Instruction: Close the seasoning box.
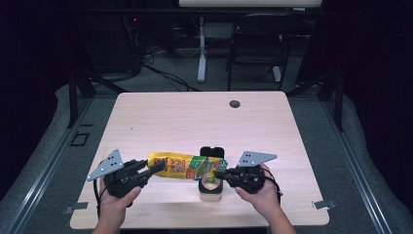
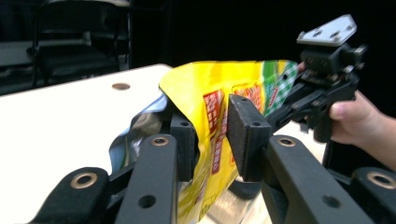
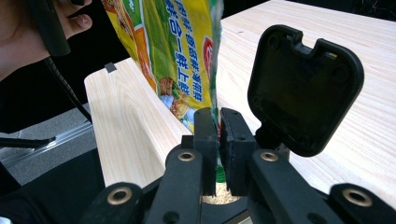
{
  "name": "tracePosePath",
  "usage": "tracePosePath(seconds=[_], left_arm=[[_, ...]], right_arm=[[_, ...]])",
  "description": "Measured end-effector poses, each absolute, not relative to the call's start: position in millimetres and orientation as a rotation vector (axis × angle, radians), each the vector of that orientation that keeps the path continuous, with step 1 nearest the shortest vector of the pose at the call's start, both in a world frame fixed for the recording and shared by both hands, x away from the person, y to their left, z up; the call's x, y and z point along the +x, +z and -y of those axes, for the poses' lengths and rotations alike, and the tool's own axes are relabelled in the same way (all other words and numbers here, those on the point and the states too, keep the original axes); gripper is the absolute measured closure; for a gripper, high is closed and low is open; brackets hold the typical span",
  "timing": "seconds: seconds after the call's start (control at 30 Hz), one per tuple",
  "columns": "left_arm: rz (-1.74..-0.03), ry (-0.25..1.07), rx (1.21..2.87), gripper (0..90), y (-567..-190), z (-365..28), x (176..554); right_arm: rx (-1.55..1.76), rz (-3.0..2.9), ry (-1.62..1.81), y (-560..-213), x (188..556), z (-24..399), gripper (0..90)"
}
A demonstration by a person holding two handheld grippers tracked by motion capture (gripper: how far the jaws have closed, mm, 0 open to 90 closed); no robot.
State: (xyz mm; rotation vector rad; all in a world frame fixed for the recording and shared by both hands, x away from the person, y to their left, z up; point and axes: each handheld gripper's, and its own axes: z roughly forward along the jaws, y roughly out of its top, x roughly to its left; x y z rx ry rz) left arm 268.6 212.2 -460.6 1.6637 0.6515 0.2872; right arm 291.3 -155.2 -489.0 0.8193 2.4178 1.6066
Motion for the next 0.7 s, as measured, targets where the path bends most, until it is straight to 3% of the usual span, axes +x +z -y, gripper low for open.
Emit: tracePosePath(seconds=[0.7], left_arm=[[-0.692,0.269,1.688,71.0,-475.1,-225.1,269.0]], right_arm=[[0.789,-2.408,1.605,-485.7,291.0,147.5,84.7]])
